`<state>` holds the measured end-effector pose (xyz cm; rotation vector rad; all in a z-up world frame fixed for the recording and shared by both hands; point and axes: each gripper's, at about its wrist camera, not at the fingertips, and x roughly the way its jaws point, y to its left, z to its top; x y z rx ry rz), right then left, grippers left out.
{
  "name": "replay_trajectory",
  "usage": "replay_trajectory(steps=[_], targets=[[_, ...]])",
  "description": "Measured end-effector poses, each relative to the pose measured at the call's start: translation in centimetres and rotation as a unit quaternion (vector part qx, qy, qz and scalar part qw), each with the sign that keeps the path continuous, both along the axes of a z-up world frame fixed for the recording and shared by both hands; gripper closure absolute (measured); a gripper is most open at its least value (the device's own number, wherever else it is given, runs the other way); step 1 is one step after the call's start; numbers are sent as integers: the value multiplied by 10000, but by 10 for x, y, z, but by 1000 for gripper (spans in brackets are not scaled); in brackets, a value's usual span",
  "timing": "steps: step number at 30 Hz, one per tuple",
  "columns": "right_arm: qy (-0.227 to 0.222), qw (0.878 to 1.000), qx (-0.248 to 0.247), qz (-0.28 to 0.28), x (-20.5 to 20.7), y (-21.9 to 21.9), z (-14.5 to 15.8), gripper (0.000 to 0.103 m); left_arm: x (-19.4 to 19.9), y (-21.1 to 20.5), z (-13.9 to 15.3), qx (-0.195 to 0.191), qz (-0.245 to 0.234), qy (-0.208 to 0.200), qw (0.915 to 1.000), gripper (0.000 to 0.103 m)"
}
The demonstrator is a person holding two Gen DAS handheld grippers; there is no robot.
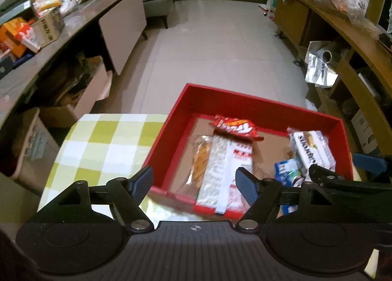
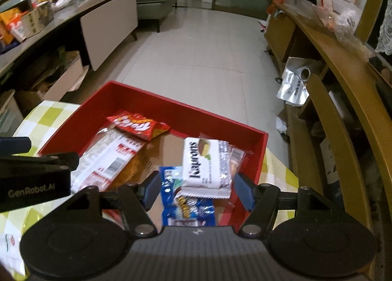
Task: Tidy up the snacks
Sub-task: 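Withdraw both tools from the red box toward the loose snacks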
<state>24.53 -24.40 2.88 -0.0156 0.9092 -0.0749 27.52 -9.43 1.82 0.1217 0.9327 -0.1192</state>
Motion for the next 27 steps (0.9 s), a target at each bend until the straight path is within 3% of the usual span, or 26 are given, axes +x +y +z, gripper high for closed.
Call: replay_trajectory(steps=[27], targets=[[215,9929,-45,1171,-67,90,0,29,-83,95,-4,350,104,220,9991,21]])
